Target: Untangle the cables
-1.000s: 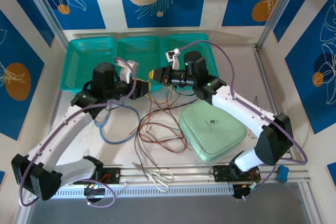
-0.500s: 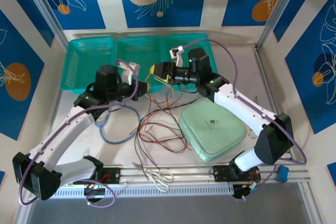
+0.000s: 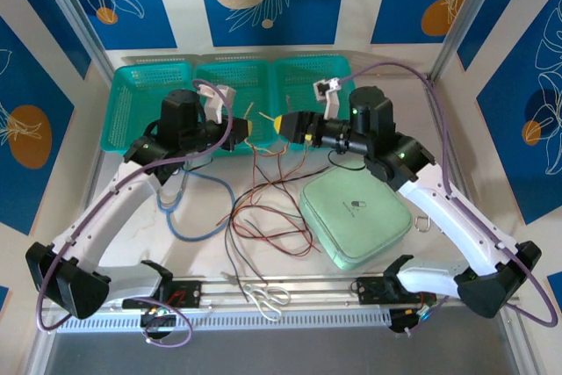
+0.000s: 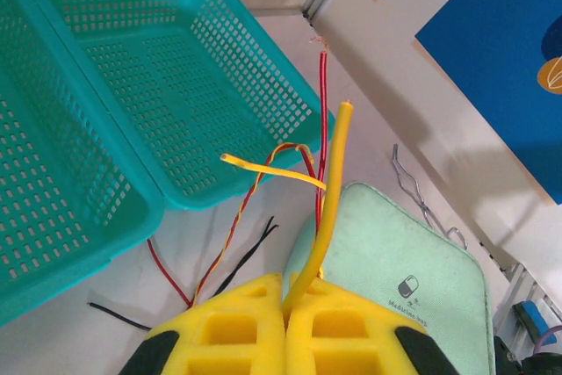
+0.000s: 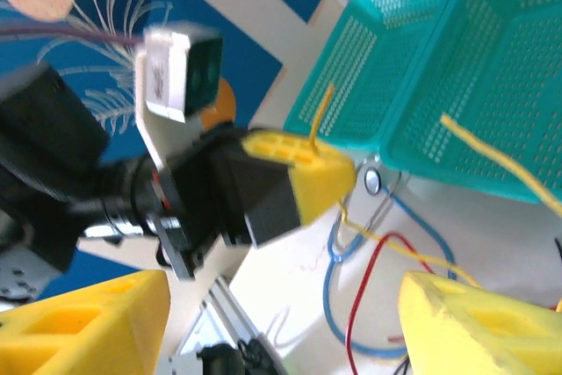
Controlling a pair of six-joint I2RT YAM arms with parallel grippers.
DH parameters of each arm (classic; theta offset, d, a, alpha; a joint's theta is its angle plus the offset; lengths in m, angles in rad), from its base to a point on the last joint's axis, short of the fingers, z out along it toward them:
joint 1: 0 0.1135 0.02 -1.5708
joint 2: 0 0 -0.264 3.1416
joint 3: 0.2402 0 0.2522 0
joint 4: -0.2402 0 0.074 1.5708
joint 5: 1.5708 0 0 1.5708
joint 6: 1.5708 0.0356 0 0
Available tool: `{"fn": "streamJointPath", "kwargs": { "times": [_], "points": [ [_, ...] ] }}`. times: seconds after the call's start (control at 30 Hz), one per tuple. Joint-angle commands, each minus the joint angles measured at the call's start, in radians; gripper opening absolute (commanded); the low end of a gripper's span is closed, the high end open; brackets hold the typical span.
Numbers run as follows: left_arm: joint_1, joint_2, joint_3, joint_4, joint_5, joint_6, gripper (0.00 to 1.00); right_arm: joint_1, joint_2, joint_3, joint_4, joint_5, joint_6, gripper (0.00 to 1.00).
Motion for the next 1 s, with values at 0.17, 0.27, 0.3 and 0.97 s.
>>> {"fn": "streamJointPath", "kwargs": {
  "times": [0.17,0.27,0.3,0.97],
  "points": [
    [-0.004,-0.003,0.063,-0.048,-0.012,-0.002,0.00,0.130,0.066,-0.154,0.075,0.053,0.056,0.70],
    [-0.004,-0.010,0.059,-0.047,-0.010,-0.005,0.00,0.159,0.104,-0.174,0.136,0.025,0.068,0.69],
    [-0.004,-0.011,0.058,-0.048,-0.009,-0.007,0.00,0.167,0.121,-0.173,0.144,0.021,0.070,0.68],
    [0.278,-0.118,0.110,-0.390,-0.082,0.097,0.00,0.066,0.141,0.059,0.013,-0.051,-0.050,0.00]
  ]
}}
